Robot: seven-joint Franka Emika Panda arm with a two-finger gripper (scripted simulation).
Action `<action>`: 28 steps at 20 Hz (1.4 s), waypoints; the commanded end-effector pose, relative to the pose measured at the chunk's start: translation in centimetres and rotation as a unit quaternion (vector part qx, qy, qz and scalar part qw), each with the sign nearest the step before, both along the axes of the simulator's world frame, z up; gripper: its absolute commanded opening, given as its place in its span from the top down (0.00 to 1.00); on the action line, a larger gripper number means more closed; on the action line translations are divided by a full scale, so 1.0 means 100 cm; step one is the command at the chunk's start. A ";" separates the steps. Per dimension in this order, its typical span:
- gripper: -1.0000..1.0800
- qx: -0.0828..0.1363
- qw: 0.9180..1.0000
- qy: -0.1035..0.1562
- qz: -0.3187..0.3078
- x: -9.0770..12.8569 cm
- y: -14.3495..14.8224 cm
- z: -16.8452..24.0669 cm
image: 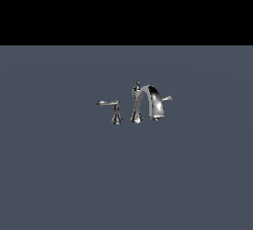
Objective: Turn on the faucet by rotating a designated handle.
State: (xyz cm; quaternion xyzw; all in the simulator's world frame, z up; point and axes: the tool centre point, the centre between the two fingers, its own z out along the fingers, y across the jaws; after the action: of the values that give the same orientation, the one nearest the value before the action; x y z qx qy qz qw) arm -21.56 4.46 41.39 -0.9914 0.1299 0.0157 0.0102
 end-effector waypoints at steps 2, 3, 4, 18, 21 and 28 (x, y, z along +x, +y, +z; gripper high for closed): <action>1.00 -0.001 0.999 0.000 -0.038 0.013 0.013 -0.021; 1.00 -0.001 0.999 0.000 -0.049 0.017 0.017 -0.027; 1.00 -0.001 0.998 0.000 -0.060 0.021 0.020 -0.033; 1.00 -0.003 0.978 -0.001 -0.207 0.085 0.058 -0.116; 1.00 -0.004 0.972 -0.002 -0.236 0.100 0.063 -0.133; 1.00 -0.005 0.954 -0.002 -0.300 0.133 0.071 -0.170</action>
State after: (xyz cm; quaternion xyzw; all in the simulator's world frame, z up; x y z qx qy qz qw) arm -9.01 11.39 25.21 -0.9129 0.4081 0.0098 0.0094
